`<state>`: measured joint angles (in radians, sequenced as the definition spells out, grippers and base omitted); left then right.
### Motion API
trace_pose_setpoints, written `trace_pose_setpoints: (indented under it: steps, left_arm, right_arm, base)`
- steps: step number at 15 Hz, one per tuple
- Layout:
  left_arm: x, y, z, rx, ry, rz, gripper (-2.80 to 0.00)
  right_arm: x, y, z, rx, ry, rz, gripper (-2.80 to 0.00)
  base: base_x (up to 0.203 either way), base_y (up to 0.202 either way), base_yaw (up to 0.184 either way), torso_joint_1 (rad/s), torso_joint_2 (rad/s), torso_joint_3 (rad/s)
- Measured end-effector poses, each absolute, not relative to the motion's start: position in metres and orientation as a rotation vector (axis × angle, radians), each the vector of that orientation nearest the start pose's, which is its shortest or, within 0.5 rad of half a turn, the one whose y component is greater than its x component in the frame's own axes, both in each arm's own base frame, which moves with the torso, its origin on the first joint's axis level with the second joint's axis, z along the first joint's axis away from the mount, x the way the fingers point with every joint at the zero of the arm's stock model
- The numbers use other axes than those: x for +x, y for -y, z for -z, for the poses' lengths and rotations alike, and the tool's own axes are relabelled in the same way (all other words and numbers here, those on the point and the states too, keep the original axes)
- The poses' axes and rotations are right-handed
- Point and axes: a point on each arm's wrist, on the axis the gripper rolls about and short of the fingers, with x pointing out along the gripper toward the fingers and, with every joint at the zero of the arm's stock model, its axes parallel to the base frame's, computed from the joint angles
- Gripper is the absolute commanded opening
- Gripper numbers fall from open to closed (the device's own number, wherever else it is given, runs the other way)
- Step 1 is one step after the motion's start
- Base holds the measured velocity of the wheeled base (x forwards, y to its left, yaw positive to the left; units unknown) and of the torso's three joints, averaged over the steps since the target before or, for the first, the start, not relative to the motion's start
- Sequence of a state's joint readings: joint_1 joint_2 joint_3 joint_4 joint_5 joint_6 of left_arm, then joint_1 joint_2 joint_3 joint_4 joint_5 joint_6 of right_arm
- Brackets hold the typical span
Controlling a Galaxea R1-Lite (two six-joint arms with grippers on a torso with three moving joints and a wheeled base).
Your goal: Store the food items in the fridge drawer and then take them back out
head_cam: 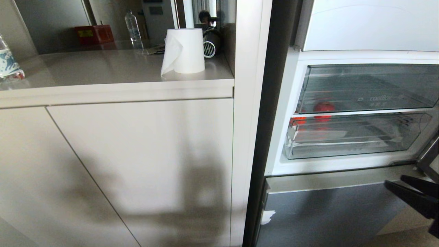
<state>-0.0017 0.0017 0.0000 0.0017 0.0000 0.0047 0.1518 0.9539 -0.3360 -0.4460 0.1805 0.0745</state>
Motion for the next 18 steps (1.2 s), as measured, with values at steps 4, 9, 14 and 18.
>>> trace_pose_setpoints:
  steps: [4,9,14,18]
  left_arm:
    - [-0.023,0.000,-0.075,0.004,-0.003,0.001,-2.80]
    - [-0.023,0.000,-0.075,0.005,-0.003,0.002,-2.80]
    - [-0.023,0.000,-0.075,0.005,-0.003,0.002,-2.80]
    - [-0.023,0.000,-0.075,0.005,-0.003,0.002,-2.80]
  right_arm:
    - [0.161,-0.057,-0.174,0.040,-0.207,-0.353,0.00]
    - [0.194,-0.076,-0.164,0.017,-0.196,-0.212,0.00]
    - [0.234,-0.092,-0.159,0.048,-0.140,-0.170,0.00]
    - [0.263,-0.104,-0.152,0.076,-0.134,-0.164,0.00]
  base:
    - [0.000,0.000,0.000,0.000,0.00,0.000]
    - [0.000,0.000,0.000,0.000,0.00,0.000]
    - [0.000,0.000,0.000,0.000,0.00,0.000]
    - [0.000,0.000,0.000,0.000,0.00,0.000]
